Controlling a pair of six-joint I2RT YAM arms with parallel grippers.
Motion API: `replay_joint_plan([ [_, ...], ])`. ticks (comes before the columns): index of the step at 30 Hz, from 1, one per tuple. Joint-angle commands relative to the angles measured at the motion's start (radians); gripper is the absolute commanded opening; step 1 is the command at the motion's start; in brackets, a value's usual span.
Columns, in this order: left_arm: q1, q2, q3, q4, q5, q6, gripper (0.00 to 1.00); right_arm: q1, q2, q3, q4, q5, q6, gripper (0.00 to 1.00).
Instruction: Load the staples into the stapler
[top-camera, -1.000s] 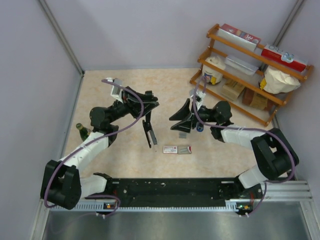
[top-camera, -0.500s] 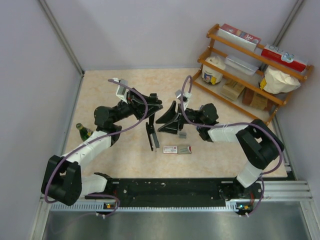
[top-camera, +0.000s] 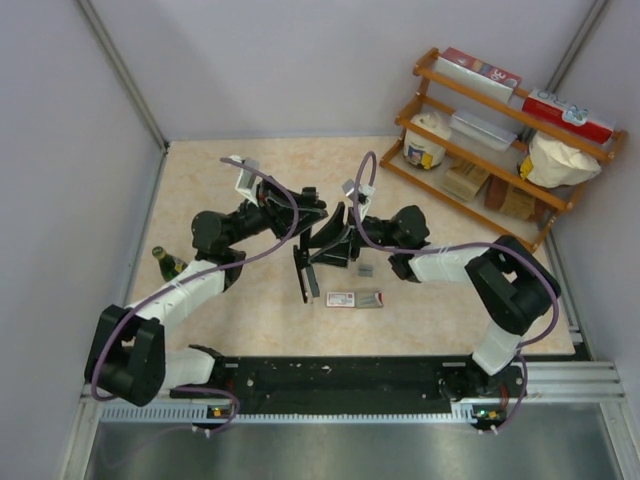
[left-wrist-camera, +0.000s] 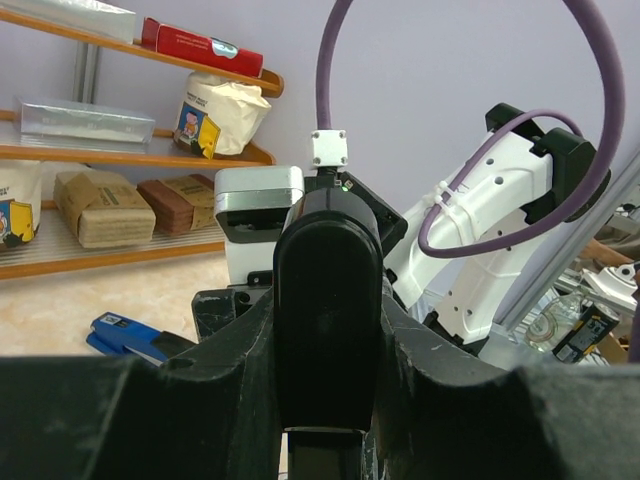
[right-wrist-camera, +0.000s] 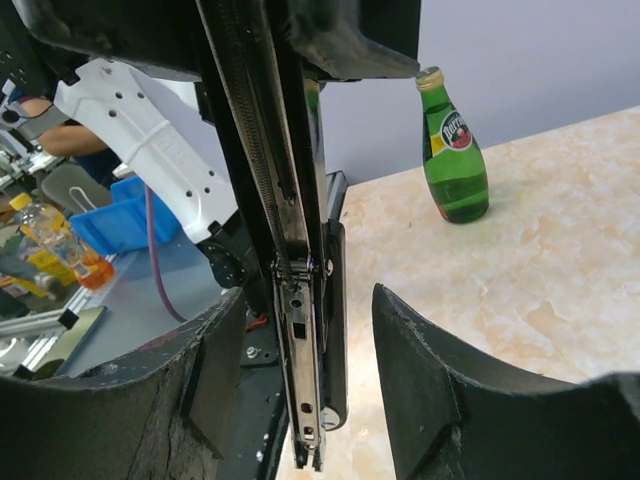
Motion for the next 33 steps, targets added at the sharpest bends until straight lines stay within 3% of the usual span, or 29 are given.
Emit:
replay_joint_plan([
  [1, -0.009, 0.005, 0.035, 0.067, -0.022, -0.005, 0.0, 0.022, 0.002, 0.048, 0.101, -0.009, -0.054, 0.52],
  [19, -0.012, 0.014, 0.041, 0.081, -0.027, -0.011, 0.0, 0.064, 0.03, 0.088, 0.008, -0.046, -0.094, 0.43],
  [33, -0.012, 0.011, 0.043, 0.091, -0.031, 0.003, 0.0, 0.065, 0.018, 0.096, -0.17, 0.0, -0.192, 0.33],
])
